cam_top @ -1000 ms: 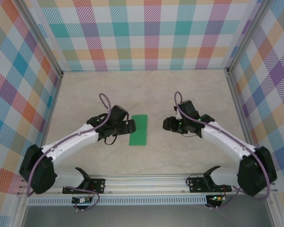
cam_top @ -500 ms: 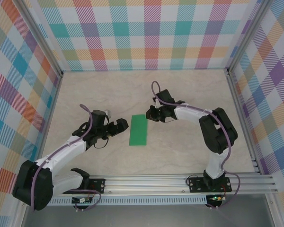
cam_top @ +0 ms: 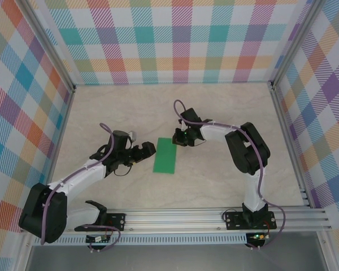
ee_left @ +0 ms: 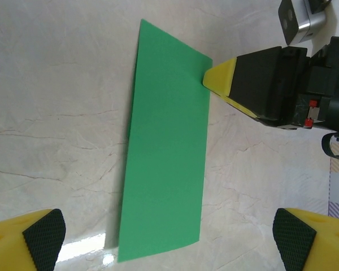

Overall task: Fold a paper plane with a square sheet of paper (fold left side to right side)
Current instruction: Third fold the triangle at the center of the table.

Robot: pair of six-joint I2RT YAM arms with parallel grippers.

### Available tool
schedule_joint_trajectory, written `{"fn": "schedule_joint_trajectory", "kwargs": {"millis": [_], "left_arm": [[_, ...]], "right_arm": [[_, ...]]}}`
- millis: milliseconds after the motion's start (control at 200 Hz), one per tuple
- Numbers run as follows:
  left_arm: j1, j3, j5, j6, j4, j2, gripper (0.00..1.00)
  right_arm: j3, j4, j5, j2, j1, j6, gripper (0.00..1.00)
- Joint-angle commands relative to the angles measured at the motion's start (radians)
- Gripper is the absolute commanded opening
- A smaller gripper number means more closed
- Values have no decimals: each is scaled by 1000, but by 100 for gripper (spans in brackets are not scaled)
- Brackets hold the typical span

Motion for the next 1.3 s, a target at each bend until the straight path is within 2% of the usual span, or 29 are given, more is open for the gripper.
{"fn": "schedule_joint_trajectory", "kwargs": {"millis": [0,315,495,660,780,1295], "left_arm": [[16,18,41,17,36,36,96],[6,50,106,0,91,168,90],[-10,91,134,1,106,255,82],[-22,136,139,19,98,331,73],[-25,164,126,37,77,377,71],[-60,216,173,58,70,489,58]], "right_arm": [[29,-65,44,14,7,-64,7],[22,-71,45,26,6,-125,7],[21,-61,31,29,6,-128,7],[19,-55,25,30,7,-125,7],[17,-53,24,30,7,-127,7],[13,-41,20,33,7,-123,7]]}}
